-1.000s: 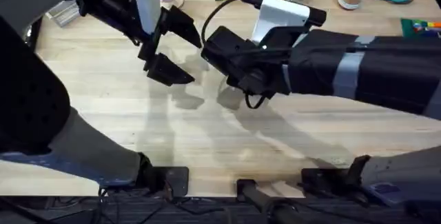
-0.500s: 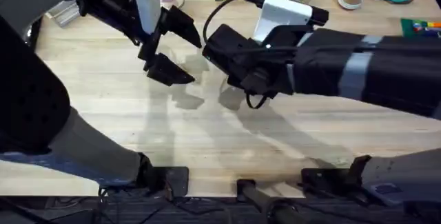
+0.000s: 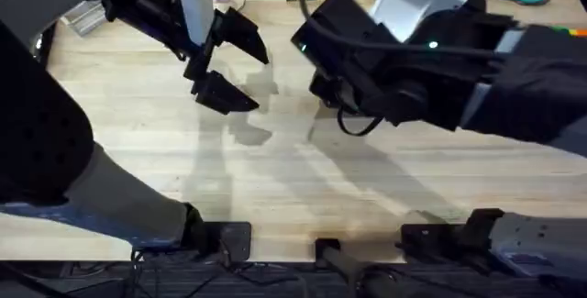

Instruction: Unzip the bag, pick up the pens from the table one at a time and place them inside, then zip the bag closed.

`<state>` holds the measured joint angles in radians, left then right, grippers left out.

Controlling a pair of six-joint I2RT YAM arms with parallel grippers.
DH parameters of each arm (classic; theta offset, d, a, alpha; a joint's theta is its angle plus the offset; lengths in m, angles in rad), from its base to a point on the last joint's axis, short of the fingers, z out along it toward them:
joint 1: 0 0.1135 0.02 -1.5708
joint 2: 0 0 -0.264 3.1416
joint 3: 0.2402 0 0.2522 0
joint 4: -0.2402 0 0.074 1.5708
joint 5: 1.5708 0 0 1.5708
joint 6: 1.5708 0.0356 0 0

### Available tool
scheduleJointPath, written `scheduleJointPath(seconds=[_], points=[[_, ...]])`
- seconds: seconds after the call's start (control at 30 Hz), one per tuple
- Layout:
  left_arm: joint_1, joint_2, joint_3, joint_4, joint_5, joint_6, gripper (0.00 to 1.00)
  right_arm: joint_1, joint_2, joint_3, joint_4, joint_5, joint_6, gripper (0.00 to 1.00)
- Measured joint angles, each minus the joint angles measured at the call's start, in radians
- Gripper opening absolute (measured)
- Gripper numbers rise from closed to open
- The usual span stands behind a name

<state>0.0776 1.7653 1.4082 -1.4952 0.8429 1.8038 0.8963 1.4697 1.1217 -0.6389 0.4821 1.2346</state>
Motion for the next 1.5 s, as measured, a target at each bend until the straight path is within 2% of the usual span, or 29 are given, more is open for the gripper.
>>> scheduleJointPath(seconds=[0.6, 1.5], points=[[0.0, 0.0, 0.0, 0.0, 0.0, 0.0, 0.995, -0.163, -0.008, 0.0, 0.141, -0.114, 0.0, 0.031], [0.0, 0.0, 0.0, 0.0, 0.0, 0.0, 0.995, -0.18, -0.008, -0.002, 0.136, -0.237, 0.0, 0.031]])
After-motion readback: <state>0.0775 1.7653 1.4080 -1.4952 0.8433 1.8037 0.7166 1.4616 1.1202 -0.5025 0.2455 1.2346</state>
